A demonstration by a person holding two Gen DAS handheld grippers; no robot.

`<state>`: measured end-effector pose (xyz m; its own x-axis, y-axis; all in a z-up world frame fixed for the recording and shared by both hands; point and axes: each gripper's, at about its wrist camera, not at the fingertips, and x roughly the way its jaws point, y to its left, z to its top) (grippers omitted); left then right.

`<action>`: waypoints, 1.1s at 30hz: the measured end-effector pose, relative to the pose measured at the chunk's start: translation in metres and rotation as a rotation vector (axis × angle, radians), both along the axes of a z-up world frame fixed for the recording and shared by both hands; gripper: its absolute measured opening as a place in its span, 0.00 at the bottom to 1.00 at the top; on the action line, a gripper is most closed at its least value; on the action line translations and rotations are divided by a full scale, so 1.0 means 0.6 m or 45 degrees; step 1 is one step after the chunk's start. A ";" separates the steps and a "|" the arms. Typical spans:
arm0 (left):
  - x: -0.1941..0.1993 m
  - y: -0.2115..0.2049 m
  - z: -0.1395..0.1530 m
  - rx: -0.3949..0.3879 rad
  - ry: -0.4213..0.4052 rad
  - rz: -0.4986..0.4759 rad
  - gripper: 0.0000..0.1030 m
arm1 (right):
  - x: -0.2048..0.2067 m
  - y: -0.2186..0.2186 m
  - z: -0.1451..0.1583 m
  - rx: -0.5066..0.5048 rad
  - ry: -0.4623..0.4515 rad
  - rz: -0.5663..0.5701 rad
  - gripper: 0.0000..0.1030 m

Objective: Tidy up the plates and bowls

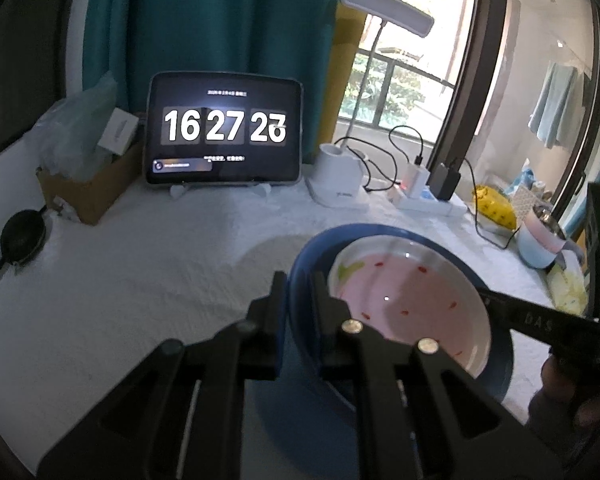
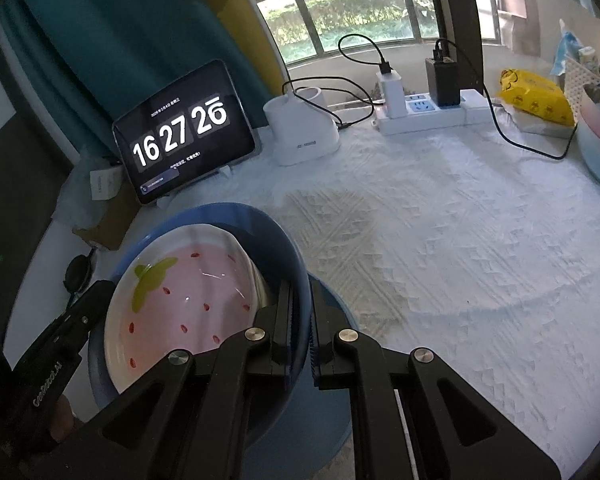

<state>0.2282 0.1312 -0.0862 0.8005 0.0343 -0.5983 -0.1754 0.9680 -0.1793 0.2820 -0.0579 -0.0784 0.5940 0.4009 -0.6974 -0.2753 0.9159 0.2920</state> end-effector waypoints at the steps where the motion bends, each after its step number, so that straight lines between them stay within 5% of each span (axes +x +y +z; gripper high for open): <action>1: 0.001 -0.004 0.000 0.022 -0.001 -0.003 0.11 | 0.001 0.001 0.000 -0.004 -0.003 -0.002 0.09; 18: 0.003 -0.010 -0.004 0.086 -0.020 -0.005 0.18 | 0.007 0.002 -0.005 -0.044 -0.025 -0.014 0.11; 26: -0.004 -0.015 -0.004 0.097 -0.001 -0.001 0.19 | 0.004 -0.007 -0.002 -0.103 -0.032 -0.062 0.30; 33: -0.018 0.000 -0.003 0.069 0.018 0.087 0.47 | -0.005 -0.015 -0.003 -0.152 -0.039 -0.092 0.41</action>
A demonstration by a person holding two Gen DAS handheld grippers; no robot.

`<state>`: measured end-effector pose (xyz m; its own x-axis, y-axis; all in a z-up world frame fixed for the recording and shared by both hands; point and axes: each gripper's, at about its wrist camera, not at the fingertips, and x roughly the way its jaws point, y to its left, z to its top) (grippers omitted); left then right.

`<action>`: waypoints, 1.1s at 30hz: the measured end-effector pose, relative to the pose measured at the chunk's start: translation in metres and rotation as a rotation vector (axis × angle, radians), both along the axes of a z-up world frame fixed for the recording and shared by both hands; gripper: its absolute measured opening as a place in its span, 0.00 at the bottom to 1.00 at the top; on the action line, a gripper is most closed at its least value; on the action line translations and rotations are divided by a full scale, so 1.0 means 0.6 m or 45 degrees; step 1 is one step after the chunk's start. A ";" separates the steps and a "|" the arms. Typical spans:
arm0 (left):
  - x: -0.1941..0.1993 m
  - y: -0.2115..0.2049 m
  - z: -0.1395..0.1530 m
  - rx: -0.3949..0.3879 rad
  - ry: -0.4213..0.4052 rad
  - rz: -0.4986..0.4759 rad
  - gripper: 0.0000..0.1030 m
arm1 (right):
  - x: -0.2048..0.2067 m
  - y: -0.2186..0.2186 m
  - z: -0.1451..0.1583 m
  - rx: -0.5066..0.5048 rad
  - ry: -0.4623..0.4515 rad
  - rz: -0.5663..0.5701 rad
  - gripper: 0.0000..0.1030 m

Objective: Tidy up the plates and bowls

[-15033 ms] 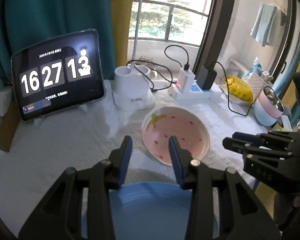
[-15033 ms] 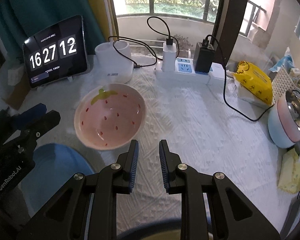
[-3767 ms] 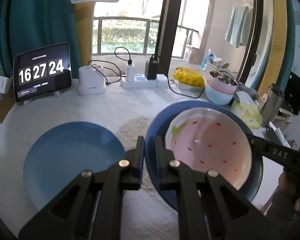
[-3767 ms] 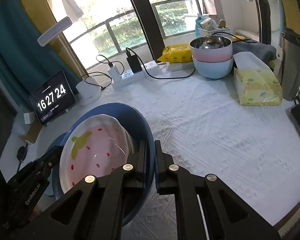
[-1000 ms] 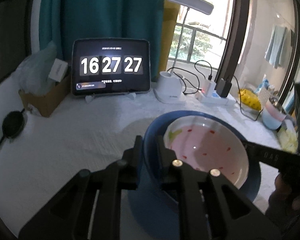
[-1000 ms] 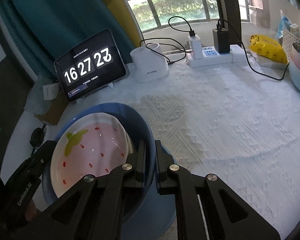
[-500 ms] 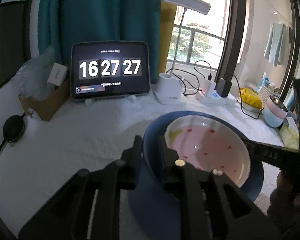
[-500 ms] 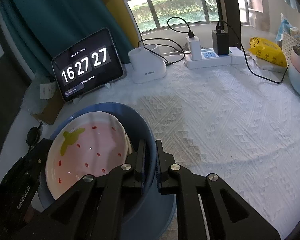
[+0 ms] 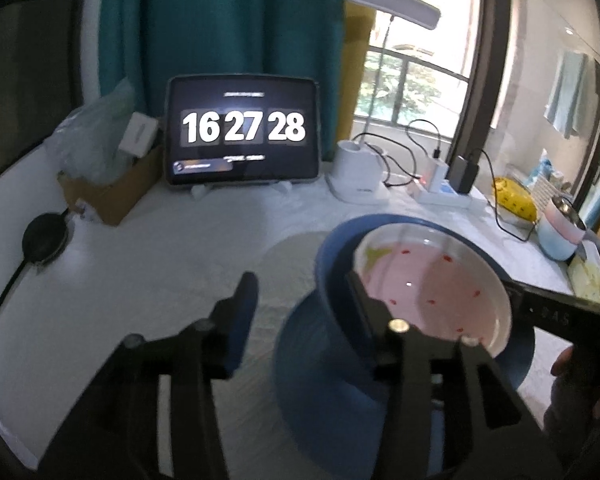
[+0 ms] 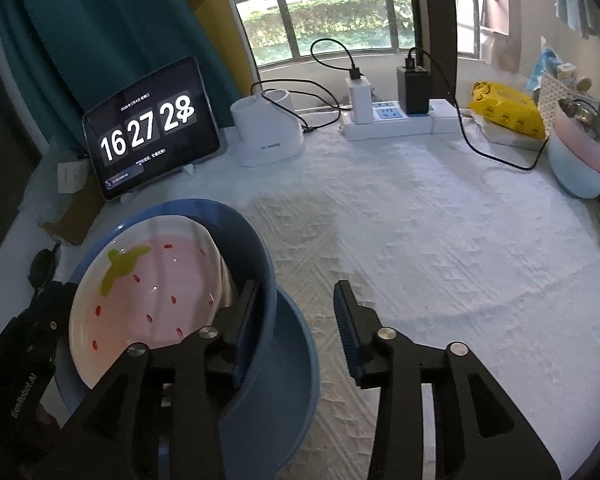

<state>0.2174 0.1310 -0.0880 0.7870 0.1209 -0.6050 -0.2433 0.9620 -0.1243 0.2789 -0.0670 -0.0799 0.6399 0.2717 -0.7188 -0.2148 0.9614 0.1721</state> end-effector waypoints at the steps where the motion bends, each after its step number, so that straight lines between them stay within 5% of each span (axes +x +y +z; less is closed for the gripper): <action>1: -0.003 0.002 0.001 -0.006 -0.002 0.013 0.48 | -0.002 -0.001 0.001 0.000 -0.001 -0.001 0.42; 5: -0.013 0.002 0.006 -0.020 -0.011 0.019 0.55 | -0.013 -0.008 0.009 -0.007 -0.036 -0.011 0.45; 9: -0.022 -0.009 0.012 -0.021 -0.021 0.002 0.59 | -0.026 -0.014 0.020 -0.002 -0.069 -0.006 0.58; 33: -0.111 -0.098 0.059 -0.001 -0.129 -0.116 0.70 | -0.134 -0.075 0.049 -0.019 -0.165 -0.037 0.59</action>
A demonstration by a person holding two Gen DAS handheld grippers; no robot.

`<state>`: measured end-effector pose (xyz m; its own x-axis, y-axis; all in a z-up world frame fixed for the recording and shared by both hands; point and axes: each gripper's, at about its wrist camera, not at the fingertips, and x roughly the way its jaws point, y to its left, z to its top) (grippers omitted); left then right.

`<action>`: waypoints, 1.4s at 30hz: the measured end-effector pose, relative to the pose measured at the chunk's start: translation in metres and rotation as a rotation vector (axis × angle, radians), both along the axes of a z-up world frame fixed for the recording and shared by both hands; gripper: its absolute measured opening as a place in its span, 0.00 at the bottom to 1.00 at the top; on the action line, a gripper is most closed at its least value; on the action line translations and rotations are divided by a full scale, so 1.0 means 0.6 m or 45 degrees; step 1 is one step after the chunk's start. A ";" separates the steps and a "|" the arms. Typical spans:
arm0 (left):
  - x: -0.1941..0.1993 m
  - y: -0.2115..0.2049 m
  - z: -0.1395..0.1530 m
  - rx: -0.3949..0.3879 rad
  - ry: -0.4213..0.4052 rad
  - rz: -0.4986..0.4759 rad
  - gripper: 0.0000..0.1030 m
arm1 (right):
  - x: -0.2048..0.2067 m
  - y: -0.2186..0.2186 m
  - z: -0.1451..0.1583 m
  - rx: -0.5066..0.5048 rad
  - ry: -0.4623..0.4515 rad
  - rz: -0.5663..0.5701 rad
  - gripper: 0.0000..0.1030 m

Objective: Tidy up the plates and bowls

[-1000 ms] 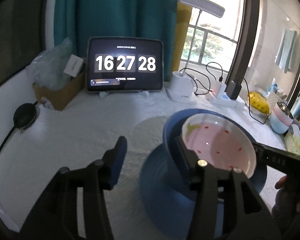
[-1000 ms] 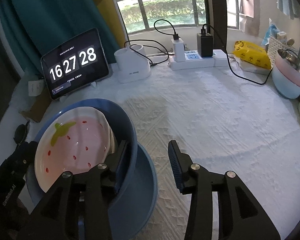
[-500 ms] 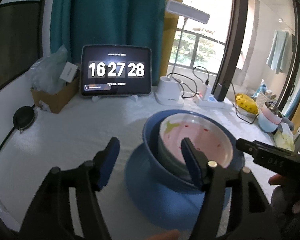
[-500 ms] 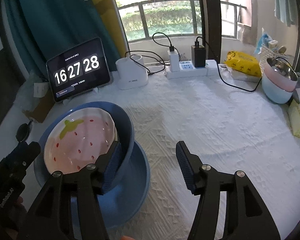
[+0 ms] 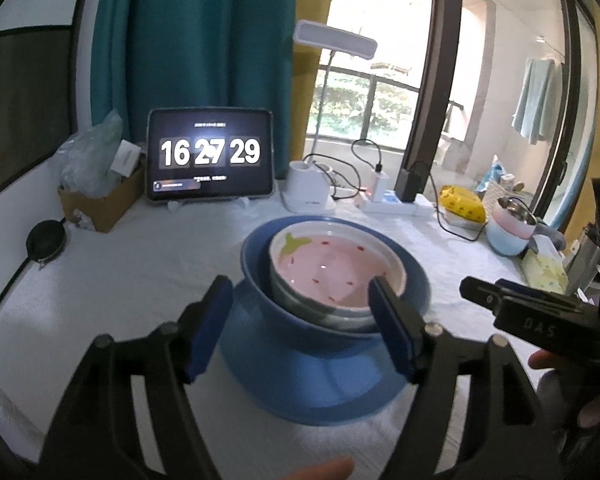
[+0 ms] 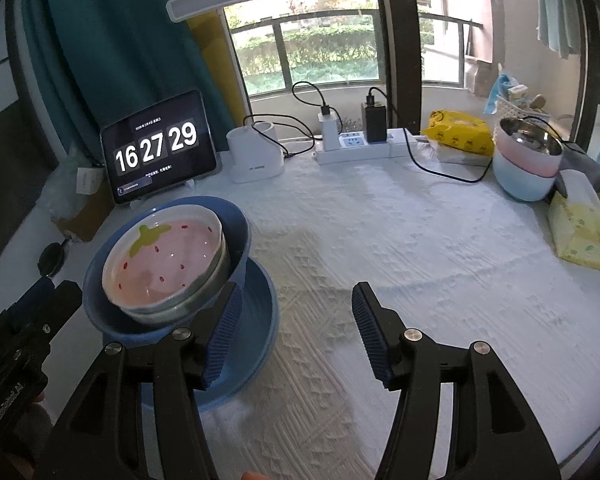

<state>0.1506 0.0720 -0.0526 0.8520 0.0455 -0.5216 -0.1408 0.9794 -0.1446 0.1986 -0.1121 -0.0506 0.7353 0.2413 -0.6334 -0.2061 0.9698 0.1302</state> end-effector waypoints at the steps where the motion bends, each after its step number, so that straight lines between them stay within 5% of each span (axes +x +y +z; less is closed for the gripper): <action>1: -0.005 -0.003 0.002 0.001 -0.005 -0.004 0.70 | -0.005 -0.002 0.001 -0.001 -0.005 -0.002 0.59; 28: -0.108 -0.066 0.039 0.025 -0.114 -0.154 0.84 | -0.136 -0.061 0.031 -0.024 -0.153 -0.092 0.59; 42: -0.180 -0.091 0.092 0.062 -0.230 -0.195 0.88 | -0.228 -0.091 0.089 -0.077 -0.385 -0.199 0.59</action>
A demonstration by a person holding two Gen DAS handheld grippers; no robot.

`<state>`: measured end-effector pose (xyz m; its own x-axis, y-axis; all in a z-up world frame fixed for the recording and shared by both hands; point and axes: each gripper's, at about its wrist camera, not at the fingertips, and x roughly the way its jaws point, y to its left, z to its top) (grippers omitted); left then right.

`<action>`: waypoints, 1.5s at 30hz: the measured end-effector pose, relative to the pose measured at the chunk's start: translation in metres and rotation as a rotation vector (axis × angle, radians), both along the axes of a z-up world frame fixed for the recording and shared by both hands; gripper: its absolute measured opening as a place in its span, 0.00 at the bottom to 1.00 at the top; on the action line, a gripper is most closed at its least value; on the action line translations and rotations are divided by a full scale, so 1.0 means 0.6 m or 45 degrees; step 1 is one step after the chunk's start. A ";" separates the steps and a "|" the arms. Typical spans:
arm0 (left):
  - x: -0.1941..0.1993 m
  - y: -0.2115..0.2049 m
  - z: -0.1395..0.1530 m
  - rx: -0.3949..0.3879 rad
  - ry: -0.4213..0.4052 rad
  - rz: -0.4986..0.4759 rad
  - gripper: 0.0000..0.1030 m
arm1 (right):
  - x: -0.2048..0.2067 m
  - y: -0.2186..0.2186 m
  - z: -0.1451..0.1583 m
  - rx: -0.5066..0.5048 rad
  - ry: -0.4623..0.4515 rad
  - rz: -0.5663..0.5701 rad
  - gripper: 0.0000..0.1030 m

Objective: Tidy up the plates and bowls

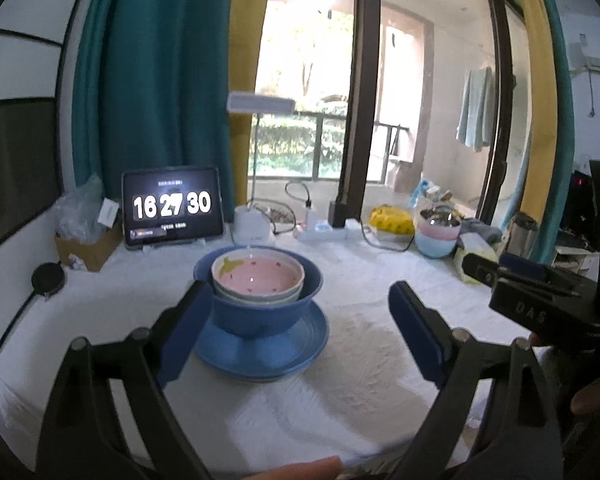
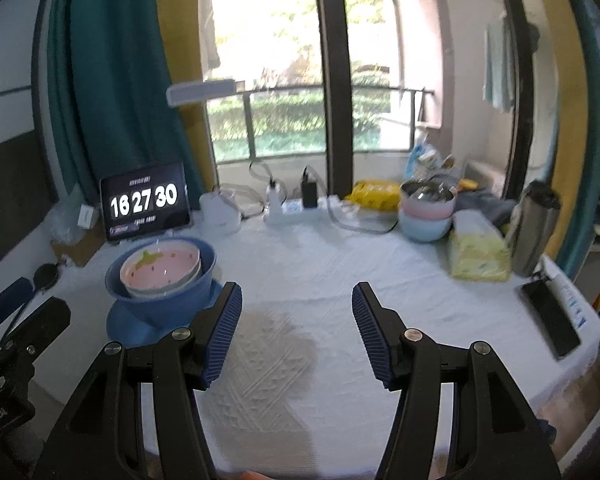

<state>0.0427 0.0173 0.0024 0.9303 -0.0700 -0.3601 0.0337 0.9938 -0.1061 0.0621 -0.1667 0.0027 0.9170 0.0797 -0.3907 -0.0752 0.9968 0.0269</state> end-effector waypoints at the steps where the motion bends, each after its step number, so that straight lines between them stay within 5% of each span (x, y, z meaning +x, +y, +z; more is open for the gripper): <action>1: -0.010 0.000 0.007 -0.003 -0.017 0.001 0.88 | -0.008 -0.002 0.005 -0.003 -0.018 -0.006 0.59; 14: -0.075 0.006 0.062 0.027 -0.196 0.026 0.88 | -0.096 -0.031 0.063 0.007 -0.183 -0.077 0.59; 45: -0.095 0.012 0.081 0.013 -0.235 0.050 0.88 | -0.120 -0.035 0.069 -0.002 -0.199 -0.084 0.60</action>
